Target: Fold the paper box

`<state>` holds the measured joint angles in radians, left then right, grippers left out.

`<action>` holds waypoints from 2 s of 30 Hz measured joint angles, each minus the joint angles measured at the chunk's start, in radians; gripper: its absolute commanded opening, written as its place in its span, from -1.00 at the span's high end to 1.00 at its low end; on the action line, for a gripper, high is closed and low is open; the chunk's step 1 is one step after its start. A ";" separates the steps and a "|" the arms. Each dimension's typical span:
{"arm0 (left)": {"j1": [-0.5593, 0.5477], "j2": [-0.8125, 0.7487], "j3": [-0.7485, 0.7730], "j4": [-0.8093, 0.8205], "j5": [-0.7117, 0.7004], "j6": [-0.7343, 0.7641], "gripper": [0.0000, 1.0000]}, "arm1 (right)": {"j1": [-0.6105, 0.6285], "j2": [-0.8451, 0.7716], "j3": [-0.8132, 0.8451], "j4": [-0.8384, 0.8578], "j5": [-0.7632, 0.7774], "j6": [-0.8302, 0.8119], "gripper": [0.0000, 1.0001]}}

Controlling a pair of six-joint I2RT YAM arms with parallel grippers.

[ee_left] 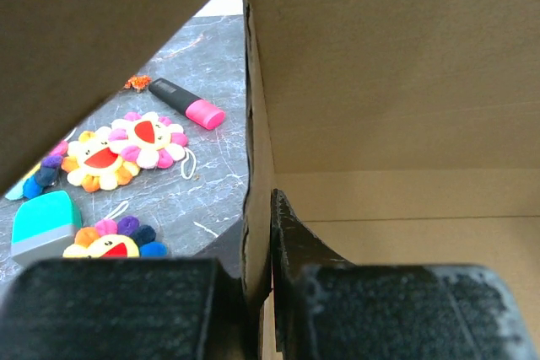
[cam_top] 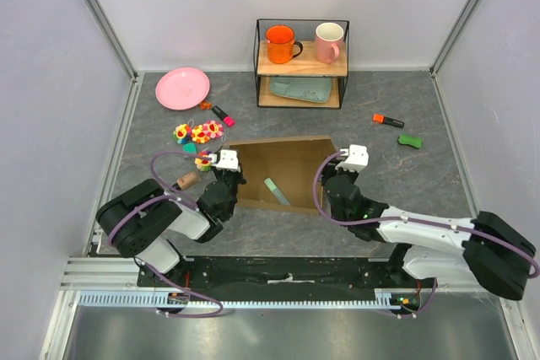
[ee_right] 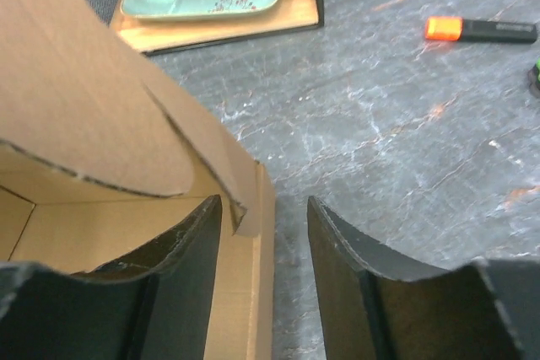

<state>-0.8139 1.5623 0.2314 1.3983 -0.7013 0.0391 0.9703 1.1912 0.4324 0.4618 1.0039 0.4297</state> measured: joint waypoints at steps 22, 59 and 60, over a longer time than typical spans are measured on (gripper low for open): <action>-0.009 -0.008 0.000 -0.006 -0.026 0.005 0.83 | -0.002 -0.043 -0.013 -0.014 -0.072 -0.132 0.22; -0.017 -0.034 -0.008 -0.027 -0.107 0.006 0.82 | -0.054 0.025 0.091 -0.093 -0.196 0.122 -0.47; -0.018 -0.034 -0.008 -0.027 -0.109 0.006 0.82 | -0.055 0.000 0.076 -0.091 -0.196 0.103 -0.47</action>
<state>-0.8318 1.5284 0.2230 1.3716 -0.8104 0.0452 0.9157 1.1908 0.5079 0.3710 0.8082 0.5331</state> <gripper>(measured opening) 0.089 0.709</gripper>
